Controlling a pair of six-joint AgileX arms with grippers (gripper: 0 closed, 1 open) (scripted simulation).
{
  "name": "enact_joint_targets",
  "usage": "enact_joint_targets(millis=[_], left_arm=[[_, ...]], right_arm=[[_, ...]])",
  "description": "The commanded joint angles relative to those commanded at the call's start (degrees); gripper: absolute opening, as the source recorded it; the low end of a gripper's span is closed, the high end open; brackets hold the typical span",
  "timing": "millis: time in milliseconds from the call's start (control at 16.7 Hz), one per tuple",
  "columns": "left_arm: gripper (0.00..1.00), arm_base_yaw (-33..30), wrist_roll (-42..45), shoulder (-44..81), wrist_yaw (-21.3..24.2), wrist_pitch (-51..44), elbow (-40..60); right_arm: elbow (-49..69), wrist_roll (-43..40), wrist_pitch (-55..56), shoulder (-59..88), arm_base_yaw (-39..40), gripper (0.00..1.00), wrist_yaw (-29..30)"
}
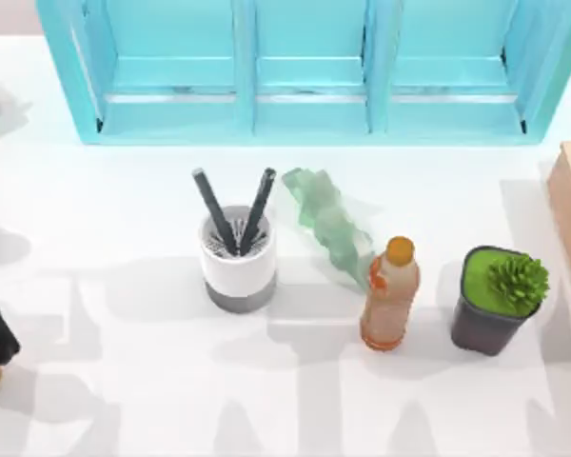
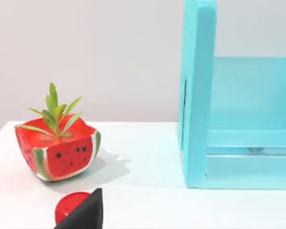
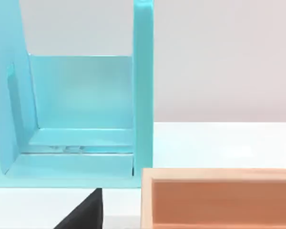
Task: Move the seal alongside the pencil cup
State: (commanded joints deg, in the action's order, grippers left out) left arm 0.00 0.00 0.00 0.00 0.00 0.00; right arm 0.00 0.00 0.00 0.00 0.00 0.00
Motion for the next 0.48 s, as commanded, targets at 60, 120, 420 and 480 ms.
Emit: enact_joint_targets(millis=[60,120,420,480], left_arm=[[1.00,0.00,0.00,0.00,0.00,0.00,0.00],[1.00,0.00,0.00,0.00,0.00,0.00,0.00],[1.00,1.07,1.22,8.94,-0.03,-7.36,8.94],[1.00,1.42,1.67,12.55,-0.01,-10.06,12.55]], right_arm=[[0.00,0.00,0.00,0.00,0.00,1.00,0.00],[0.00,0.00,0.00,0.00,0.00,1.00,0.00],[0.00,0.00,0.00,0.00,0.00,1.00,0.00],[0.00,0.00,0.00,0.00,0.00,1.00,0.00]])
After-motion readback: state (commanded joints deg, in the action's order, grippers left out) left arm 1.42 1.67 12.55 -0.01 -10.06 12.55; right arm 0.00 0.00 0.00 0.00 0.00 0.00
